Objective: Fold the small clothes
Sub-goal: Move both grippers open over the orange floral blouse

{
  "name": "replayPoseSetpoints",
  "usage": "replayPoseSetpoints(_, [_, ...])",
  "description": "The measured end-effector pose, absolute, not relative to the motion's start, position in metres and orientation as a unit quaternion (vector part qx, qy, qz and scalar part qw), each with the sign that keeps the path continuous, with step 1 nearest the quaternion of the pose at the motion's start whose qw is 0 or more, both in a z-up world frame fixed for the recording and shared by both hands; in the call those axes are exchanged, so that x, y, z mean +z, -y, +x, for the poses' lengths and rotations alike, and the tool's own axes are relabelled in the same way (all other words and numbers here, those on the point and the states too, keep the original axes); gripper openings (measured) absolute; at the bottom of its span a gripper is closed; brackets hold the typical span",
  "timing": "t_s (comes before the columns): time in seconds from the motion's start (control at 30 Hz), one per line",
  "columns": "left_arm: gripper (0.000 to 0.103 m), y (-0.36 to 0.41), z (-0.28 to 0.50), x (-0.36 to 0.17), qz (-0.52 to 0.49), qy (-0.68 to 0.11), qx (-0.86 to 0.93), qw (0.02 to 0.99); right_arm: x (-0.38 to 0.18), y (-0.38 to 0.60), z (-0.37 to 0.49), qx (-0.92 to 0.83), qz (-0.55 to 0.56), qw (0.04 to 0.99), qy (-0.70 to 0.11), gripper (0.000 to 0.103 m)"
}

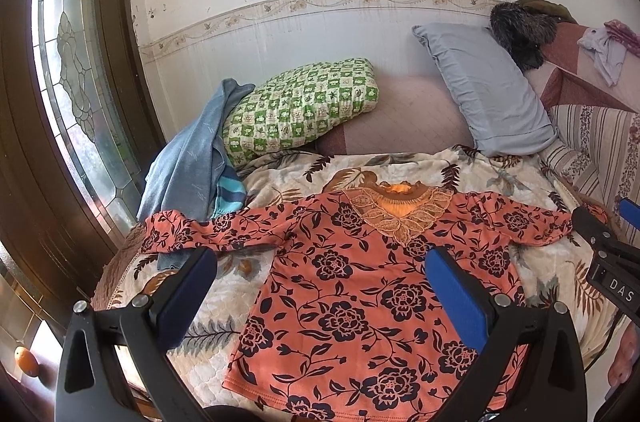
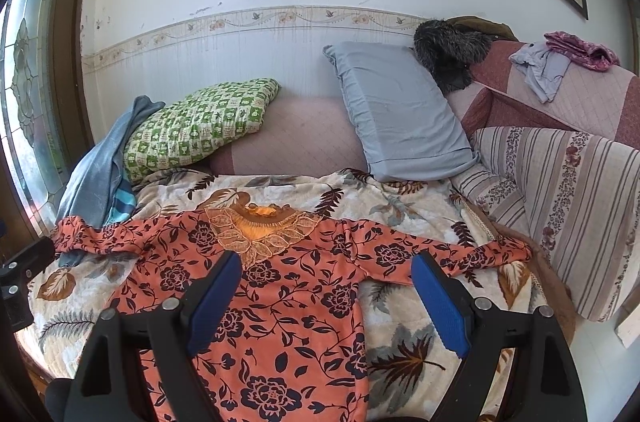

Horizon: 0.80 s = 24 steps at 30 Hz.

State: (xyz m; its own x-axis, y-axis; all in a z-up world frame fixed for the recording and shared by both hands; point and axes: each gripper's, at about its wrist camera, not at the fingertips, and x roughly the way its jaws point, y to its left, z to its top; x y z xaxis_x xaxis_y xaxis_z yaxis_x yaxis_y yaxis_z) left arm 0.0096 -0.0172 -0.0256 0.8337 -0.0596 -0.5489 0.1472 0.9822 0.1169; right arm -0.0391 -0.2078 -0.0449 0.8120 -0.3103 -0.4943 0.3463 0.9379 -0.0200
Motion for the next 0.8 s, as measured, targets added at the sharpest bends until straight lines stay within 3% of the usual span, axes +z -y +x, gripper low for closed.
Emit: replayPoseSetpoints(0.8, [0.103,0.0218,0.011,-0.0342,0.086,-0.286,-0.057,0.953,-0.0522,0.2122,-0.0358,-0.175,0.04,0.949,-0.261,0.089])
